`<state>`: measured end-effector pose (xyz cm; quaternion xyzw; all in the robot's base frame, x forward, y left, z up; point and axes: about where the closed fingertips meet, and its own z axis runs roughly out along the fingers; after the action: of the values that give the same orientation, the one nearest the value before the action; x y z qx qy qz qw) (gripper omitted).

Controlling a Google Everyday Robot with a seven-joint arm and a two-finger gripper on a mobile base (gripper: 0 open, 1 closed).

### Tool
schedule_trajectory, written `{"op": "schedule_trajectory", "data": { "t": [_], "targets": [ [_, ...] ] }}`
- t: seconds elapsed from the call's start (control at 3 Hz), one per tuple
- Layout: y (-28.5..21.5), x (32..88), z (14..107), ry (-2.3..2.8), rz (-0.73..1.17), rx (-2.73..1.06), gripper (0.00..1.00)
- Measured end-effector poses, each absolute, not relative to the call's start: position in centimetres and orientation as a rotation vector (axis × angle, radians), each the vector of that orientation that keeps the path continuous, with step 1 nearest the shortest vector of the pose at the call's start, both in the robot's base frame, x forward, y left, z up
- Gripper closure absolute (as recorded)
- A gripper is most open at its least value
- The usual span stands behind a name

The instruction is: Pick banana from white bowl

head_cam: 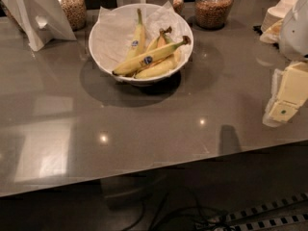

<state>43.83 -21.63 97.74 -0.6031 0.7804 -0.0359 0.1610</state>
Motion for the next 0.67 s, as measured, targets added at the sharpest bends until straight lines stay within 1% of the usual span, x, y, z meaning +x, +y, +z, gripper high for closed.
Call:
{"op": "schedule_trajectory", "data": {
  "t": [0.33, 0.67],
  "targets": [
    [-21.6, 43.8, 97.7, 2.228, -0.103, -1.722, 0.0],
    [-20.4, 44.9, 98.3, 2.146, -0.123, -1.728, 0.0]
  ]
}}
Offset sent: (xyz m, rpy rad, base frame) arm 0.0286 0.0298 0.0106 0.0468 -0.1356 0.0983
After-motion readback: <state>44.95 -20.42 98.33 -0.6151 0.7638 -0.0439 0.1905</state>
